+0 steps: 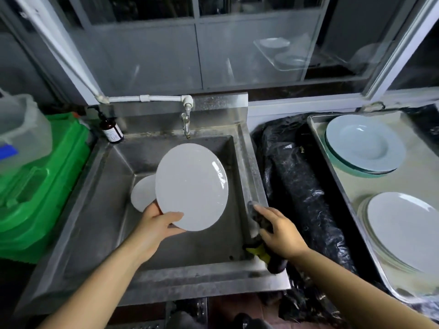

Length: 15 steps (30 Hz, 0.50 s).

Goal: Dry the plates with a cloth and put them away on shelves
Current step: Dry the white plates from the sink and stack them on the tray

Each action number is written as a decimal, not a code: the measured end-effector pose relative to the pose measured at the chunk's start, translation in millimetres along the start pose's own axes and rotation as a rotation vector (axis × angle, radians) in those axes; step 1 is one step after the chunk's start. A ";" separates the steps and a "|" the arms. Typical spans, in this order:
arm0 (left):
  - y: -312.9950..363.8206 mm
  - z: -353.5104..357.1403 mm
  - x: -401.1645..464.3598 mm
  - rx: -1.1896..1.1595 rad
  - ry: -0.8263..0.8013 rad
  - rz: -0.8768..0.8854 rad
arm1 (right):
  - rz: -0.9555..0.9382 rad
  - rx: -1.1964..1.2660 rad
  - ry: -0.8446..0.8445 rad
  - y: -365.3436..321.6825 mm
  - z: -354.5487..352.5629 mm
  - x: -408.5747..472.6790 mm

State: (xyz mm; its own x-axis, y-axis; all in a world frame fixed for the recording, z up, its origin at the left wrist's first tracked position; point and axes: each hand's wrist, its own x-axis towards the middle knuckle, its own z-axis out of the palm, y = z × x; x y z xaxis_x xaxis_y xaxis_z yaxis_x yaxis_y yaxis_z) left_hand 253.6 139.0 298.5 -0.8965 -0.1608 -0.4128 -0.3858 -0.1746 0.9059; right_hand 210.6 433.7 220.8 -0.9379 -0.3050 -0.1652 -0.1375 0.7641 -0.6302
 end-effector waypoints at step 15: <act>95.2 -28.7 16.1 -0.002 -0.303 0.122 | -0.005 0.790 0.366 -145.5 -41.0 14.0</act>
State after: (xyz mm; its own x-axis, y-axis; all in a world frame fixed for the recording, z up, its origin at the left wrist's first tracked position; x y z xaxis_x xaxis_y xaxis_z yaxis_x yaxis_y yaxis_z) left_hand 208.7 92.0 375.4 -0.9601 0.1161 -0.2544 -0.2718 -0.1738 0.9465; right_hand 204.5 341.6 341.2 -1.0000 -0.0020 0.0080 -0.0081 0.1036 -0.9946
